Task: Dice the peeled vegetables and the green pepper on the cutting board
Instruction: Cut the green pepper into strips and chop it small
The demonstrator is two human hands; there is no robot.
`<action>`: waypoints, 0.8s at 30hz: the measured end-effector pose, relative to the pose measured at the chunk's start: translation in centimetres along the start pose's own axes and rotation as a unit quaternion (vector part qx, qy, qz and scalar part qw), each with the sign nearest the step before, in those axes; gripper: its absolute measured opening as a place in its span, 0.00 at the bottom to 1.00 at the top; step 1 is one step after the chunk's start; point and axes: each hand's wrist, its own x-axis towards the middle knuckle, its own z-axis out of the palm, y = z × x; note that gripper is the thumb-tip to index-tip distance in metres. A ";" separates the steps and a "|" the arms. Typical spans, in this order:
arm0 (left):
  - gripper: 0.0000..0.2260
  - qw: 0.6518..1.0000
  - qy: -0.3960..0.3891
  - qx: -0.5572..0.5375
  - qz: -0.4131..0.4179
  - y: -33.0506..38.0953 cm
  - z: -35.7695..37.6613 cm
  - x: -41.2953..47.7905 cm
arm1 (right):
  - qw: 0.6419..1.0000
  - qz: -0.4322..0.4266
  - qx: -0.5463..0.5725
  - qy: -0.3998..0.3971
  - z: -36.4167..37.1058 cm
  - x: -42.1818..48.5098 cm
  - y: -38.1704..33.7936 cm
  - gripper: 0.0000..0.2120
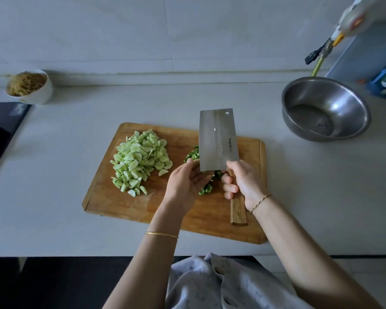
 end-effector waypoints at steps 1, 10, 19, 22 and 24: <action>0.14 1.000 0.001 -0.011 -0.004 0.0 0.2 0.1 | 1.000 -0.003 0.000 0.000 -0.3 0.1 -0.1 0.07; 0.05 0.999 -0.021 -0.030 0.010 -0.3 0.4 1.1 | 1.000 -0.009 0.005 0.005 -1.9 0.4 -1.1 0.07; 0.09 0.980 0.054 0.154 0.112 -0.2 0.6 1.8 | 0.994 -0.068 -0.067 0.056 -3.0 1.0 -1.3 0.09; 0.13 0.956 0.053 0.249 0.145 -0.3 1.0 1.7 | 0.988 -0.097 -0.095 0.076 -3.0 1.2 -1.0 0.09; 0.16 0.918 0.058 0.338 0.200 -0.6 1.2 1.7 | 0.985 -0.113 -0.101 0.088 -2.7 1.4 -0.9 0.09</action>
